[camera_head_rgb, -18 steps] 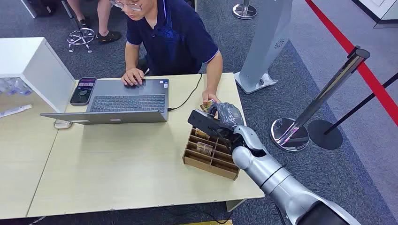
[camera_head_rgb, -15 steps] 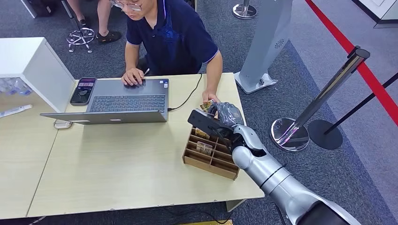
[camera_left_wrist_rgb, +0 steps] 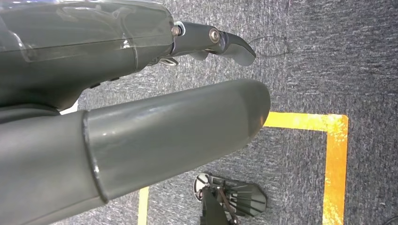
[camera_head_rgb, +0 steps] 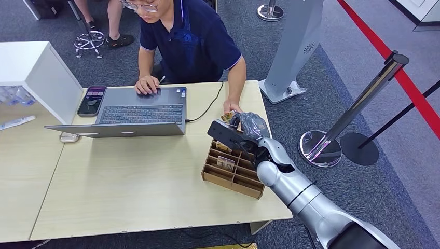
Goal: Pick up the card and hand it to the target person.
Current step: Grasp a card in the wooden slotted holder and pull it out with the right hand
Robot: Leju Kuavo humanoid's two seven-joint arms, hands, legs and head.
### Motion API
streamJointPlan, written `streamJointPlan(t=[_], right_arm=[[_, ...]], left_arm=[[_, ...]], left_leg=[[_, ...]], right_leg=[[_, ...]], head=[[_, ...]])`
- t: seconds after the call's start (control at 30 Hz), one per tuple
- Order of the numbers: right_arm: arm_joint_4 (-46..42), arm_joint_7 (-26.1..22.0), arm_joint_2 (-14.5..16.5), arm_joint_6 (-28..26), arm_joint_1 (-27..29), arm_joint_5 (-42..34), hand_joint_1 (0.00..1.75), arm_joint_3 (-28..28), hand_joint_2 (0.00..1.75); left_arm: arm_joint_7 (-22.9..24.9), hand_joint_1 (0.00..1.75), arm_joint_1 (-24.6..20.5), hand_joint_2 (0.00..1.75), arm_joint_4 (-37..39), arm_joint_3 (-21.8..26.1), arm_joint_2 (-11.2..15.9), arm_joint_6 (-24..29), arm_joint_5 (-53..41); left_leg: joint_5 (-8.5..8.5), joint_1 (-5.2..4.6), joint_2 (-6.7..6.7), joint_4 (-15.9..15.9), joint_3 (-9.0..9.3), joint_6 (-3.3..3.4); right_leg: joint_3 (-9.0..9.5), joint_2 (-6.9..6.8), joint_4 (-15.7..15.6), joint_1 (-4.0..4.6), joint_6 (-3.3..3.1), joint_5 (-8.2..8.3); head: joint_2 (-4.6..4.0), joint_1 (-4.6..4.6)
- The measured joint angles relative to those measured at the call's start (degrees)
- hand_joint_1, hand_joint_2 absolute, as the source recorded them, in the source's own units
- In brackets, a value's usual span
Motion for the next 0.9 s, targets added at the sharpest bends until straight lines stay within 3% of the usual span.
streamJointPlan(t=[0.1,0.47,0.7,0.9], right_arm=[[-0.05,-0.02,0.03,0.12,-0.18,0.21,1.19,-0.01,1.75],[-0.46,-0.36,0.48,2.29,-0.47,2.39,1.29,-0.27,1.75],[-0.94,-1.43,1.54,4.32,-0.41,4.84,1.53,-1.76,1.75],[-2.82,-3.13,2.69,7.20,0.19,7.74,1.51,-4.25,1.75]], left_arm=[[-0.05,0.00,0.00,0.00,0.00,0.00,-0.01,-0.02,0.20],[-1.12,0.00,-0.02,0.00,0.02,0.02,-0.08,-0.41,0.38],[-2.01,0.00,-0.07,0.00,0.03,0.02,-0.26,-0.83,0.34],[-2.99,0.00,-0.06,0.00,0.22,0.02,-0.16,-2.15,-0.14]], left_leg=[[0.00,0.00,0.00,0.00,0.00,0.00],[0.00,0.00,0.00,0.00,0.01,0.00],[0.00,0.00,0.00,0.00,0.01,0.00],[0.00,0.00,0.00,0.00,0.02,0.00]], right_leg=[[0.00,0.00,0.00,0.00,0.00,0.00],[0.00,0.01,0.00,0.00,0.00,0.00],[0.00,0.01,0.00,0.00,0.00,0.00],[0.00,0.01,0.00,0.00,0.00,0.00]], head=[[-0.01,0.00],[0.00,0.00],[-0.01,0.01],[-0.01,0.01]])
